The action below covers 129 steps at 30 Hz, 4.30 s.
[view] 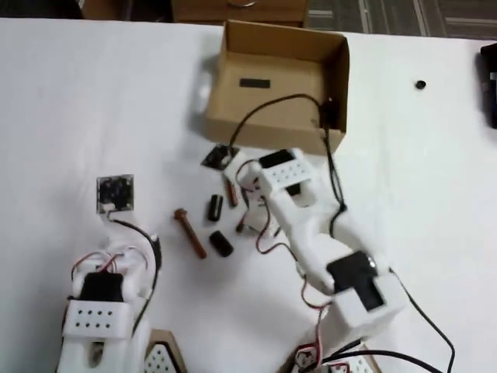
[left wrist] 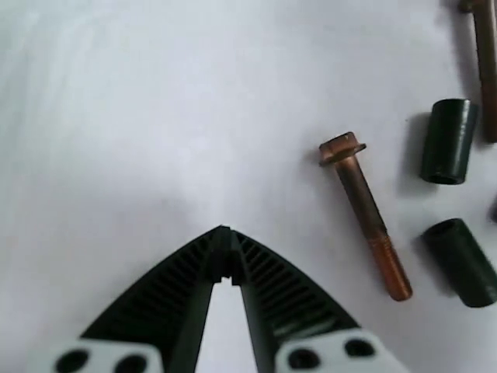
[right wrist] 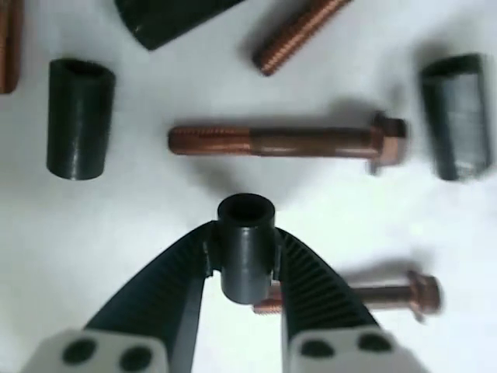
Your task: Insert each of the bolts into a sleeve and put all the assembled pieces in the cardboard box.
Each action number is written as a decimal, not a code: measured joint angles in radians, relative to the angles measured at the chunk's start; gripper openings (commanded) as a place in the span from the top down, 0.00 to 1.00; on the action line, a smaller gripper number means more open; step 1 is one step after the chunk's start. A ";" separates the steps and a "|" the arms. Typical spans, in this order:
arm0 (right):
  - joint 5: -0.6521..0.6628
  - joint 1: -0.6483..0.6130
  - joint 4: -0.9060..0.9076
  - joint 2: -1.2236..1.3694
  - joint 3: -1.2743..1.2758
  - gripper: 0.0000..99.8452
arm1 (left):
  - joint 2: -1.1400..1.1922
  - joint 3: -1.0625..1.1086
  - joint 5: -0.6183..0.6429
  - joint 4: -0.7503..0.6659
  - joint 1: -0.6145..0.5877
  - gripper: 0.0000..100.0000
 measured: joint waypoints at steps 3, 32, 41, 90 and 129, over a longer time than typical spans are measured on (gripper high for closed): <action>-0.009 0.035 -0.012 -0.084 0.002 0.98 | 0.000 -0.055 0.080 0.049 0.002 0.98; -0.009 0.224 -0.193 -0.278 0.186 0.98 | 0.621 -0.519 0.448 0.086 0.295 0.88; -0.009 0.230 -0.196 -0.278 0.233 0.98 | 0.859 -0.658 0.532 0.133 0.304 0.88; -0.009 0.230 -0.199 -0.334 0.235 0.98 | 1.277 -1.088 0.505 0.183 0.199 0.98; -0.463 -0.157 -0.730 -0.887 0.802 0.98 | 0.695 -0.931 0.350 0.003 0.308 0.98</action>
